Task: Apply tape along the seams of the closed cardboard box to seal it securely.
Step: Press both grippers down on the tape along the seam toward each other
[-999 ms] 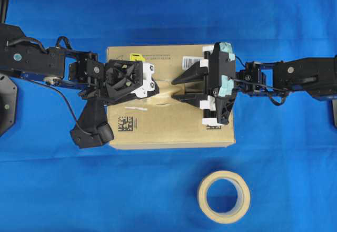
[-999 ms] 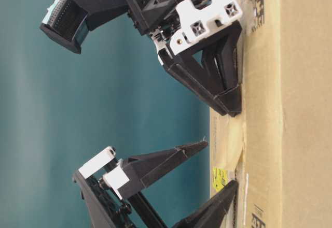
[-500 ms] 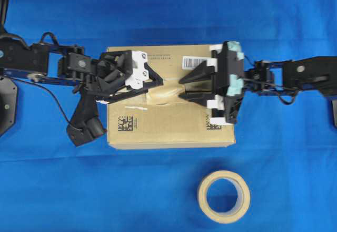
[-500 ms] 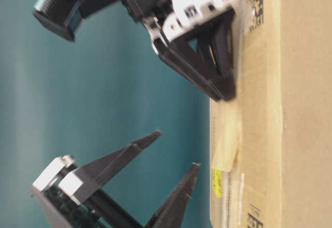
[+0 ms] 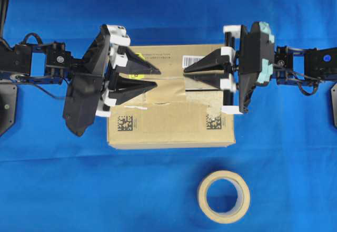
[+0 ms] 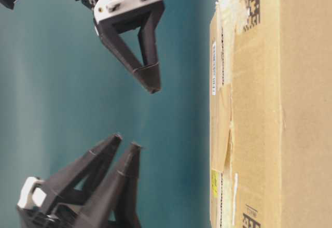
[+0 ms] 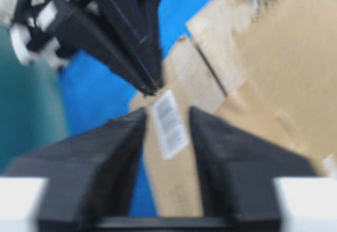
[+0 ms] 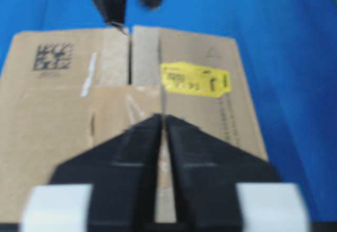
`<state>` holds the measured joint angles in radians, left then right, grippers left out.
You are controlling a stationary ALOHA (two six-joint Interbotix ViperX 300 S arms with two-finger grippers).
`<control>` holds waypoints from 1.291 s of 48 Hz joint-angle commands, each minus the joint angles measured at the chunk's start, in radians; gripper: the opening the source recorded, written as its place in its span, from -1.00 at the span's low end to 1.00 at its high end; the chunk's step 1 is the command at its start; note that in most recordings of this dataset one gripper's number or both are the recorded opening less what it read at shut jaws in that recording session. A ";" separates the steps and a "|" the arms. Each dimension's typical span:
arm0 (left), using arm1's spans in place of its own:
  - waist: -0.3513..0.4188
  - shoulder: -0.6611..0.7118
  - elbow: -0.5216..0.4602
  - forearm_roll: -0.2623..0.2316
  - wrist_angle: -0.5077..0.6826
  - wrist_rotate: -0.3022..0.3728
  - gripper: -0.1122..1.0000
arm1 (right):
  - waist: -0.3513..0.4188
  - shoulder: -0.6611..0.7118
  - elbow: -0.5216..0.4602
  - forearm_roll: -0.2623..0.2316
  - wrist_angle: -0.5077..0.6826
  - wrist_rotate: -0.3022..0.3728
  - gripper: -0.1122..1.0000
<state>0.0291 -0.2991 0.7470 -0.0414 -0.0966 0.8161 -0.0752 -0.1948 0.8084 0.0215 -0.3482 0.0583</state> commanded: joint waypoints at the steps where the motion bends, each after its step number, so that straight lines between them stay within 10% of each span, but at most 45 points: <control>1: -0.005 0.005 -0.006 -0.002 -0.018 -0.141 -0.41 | -0.002 0.002 -0.029 -0.003 -0.020 -0.002 -0.71; 7: -0.005 0.025 -0.003 0.003 -0.031 -0.307 -0.81 | -0.002 0.032 -0.048 -0.003 -0.023 -0.002 -0.81; 28: -0.015 0.120 0.054 0.000 -0.158 -0.456 -0.80 | 0.002 0.189 -0.140 -0.002 -0.018 0.002 -0.81; 62: 0.018 0.225 0.120 -0.005 -0.181 -0.503 -0.80 | 0.026 0.245 -0.091 0.021 0.031 0.014 -0.81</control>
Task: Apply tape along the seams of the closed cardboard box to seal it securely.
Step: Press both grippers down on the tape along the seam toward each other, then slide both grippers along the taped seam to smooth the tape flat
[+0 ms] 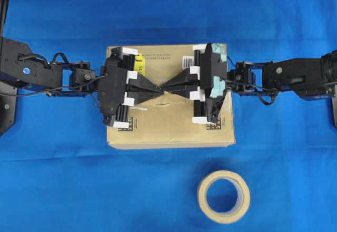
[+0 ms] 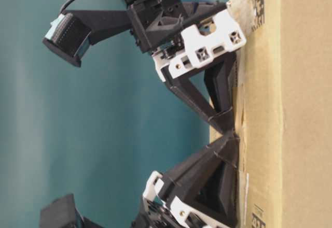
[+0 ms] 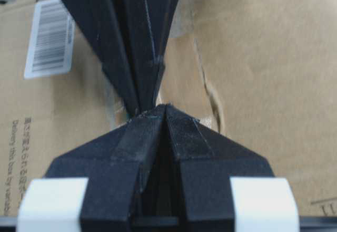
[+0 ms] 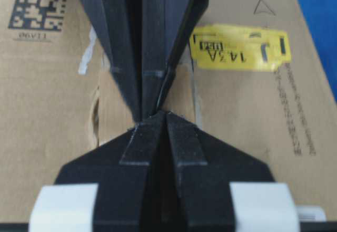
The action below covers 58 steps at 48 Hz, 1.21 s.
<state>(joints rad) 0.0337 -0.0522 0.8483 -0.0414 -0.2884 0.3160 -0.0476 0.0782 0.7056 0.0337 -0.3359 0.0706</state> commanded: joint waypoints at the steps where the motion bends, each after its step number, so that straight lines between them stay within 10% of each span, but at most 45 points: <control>1: 0.015 -0.026 0.028 -0.005 0.011 -0.003 -0.80 | -0.002 -0.031 0.018 0.011 0.021 0.002 -0.81; 19: 0.028 -0.087 0.080 -0.005 -0.005 -0.005 -0.80 | -0.002 -0.135 0.107 0.035 0.021 0.002 -0.81; 35: -0.034 -0.069 -0.067 0.002 -0.031 0.038 -0.80 | -0.002 -0.163 0.040 0.014 -0.025 -0.011 -0.81; 58: -0.052 -0.006 -0.038 0.000 -0.034 0.000 -0.80 | 0.034 -0.035 -0.043 0.020 -0.015 -0.006 -0.81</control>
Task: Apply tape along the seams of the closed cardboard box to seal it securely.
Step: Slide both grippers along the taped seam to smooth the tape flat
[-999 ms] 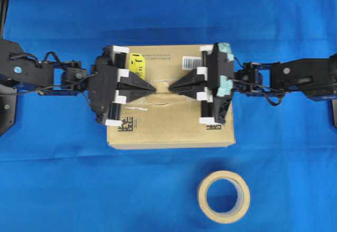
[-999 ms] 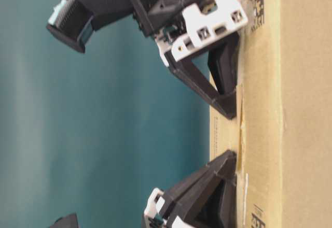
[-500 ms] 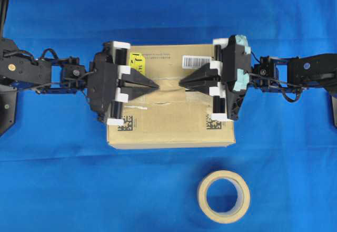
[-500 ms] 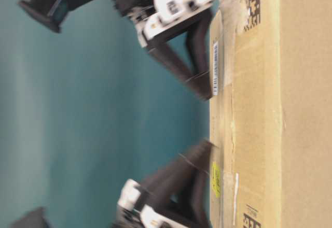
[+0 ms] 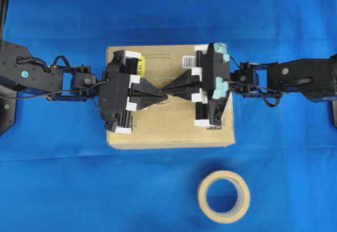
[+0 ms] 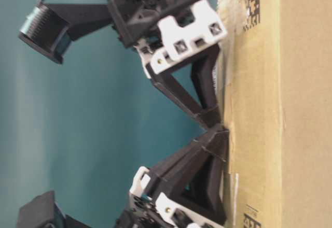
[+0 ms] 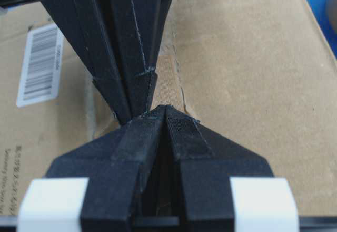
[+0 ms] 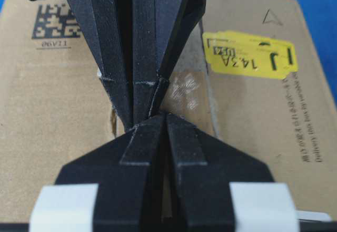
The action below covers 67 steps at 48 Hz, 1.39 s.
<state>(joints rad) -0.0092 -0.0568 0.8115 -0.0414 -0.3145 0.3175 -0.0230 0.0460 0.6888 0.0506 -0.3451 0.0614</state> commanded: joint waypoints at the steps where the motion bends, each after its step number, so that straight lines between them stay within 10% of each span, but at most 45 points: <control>1: -0.014 0.002 0.002 -0.002 -0.008 -0.003 -0.80 | 0.011 0.000 -0.025 0.002 -0.005 0.006 -0.81; 38: 0.014 -0.061 0.161 -0.003 0.002 -0.140 -0.80 | 0.038 -0.052 0.137 0.130 0.075 0.014 -0.81; 67: 0.017 -0.284 0.052 0.002 0.149 -0.095 -0.80 | 0.025 -0.331 0.123 0.100 0.155 -0.041 -0.81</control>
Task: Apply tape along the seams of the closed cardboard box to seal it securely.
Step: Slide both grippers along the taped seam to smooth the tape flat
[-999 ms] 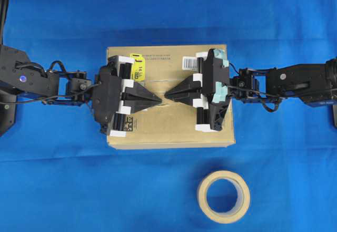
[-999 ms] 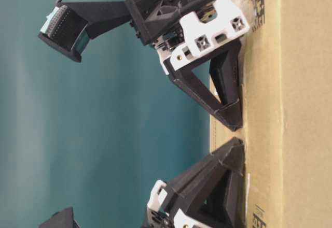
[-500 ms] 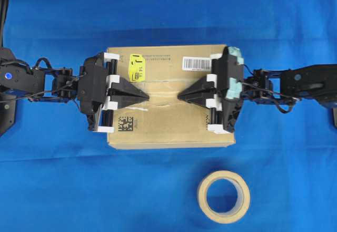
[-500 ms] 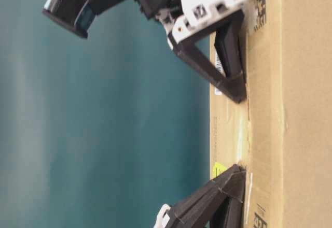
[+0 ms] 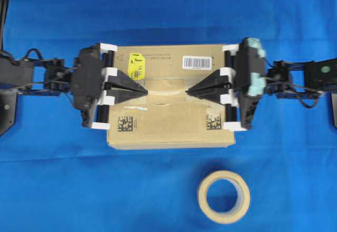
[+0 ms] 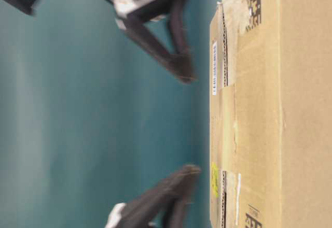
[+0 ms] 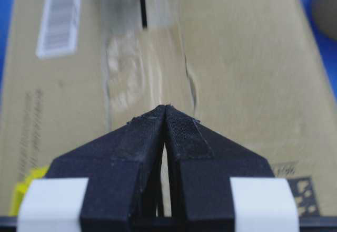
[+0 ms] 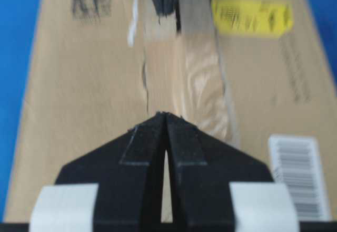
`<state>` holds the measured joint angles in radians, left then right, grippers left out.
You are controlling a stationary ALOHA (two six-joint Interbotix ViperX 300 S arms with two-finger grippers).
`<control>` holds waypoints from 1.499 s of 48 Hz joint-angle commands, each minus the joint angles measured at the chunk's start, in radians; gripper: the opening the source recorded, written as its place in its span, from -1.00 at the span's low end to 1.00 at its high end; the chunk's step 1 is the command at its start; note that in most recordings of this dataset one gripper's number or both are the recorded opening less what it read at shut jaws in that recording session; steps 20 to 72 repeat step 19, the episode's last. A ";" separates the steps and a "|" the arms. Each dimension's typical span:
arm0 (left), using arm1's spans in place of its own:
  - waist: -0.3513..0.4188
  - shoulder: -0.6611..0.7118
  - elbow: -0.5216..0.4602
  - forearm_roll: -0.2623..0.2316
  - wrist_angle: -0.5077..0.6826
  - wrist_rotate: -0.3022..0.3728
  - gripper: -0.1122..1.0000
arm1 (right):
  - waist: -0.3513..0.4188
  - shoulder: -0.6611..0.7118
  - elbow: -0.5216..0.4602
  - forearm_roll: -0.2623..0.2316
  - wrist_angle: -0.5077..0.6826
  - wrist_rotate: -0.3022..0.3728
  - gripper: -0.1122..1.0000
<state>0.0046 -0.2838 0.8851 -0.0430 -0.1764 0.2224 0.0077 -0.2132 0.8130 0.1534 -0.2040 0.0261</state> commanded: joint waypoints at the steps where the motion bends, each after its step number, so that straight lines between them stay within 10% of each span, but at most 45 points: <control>1: 0.003 -0.077 -0.017 0.003 0.020 0.000 -0.80 | -0.006 -0.089 0.003 -0.003 0.018 -0.009 -0.81; 19: 0.011 -0.408 0.160 0.003 0.080 -0.067 -0.80 | -0.006 -0.433 0.193 -0.005 0.086 -0.021 -0.81; 72: 0.011 -0.408 0.160 0.003 0.080 -0.067 -0.80 | -0.006 -0.433 0.193 -0.005 0.086 -0.021 -0.81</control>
